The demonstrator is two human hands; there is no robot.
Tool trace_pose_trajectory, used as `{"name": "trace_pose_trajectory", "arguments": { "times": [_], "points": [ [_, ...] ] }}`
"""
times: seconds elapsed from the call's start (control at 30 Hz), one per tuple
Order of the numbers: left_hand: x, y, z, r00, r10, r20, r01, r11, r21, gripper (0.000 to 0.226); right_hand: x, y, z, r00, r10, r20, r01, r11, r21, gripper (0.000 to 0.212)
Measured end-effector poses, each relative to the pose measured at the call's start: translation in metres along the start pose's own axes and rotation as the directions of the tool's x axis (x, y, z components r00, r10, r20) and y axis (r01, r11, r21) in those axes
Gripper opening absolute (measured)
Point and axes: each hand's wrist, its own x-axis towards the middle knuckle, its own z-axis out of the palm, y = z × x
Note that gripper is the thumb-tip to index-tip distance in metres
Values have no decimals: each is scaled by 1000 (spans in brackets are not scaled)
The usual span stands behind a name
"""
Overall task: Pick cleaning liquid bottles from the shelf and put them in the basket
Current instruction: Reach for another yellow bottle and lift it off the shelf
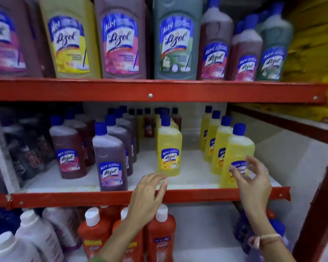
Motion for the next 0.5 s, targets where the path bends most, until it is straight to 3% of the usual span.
{"name": "trace_pose_trajectory", "arguments": {
  "times": [0.07,0.13,0.23,0.33,0.4,0.5],
  "points": [
    [0,-8,6,1000,3,14,-4,998,69,43,13,11,1,999,-19,-41,15,995,-104,79],
    [-3,-16,11,999,-24,31,20,992,125,48,26,15,2,998,49,29,-45,991,-128,92],
    [-9,-29,19,995,-69,66,56,982,178,54,43,15,-2,943,217,253,-234,972,38,82],
    [-15,-40,27,993,-57,98,29,962,271,62,58,25,-6,882,241,404,-300,950,86,81],
    [-19,-43,30,992,-39,116,1,951,310,56,62,28,-6,857,239,456,-331,934,134,75],
    [-21,-45,30,991,-26,132,-19,943,333,51,57,26,1,876,196,441,-306,932,193,62]
  ]
}}
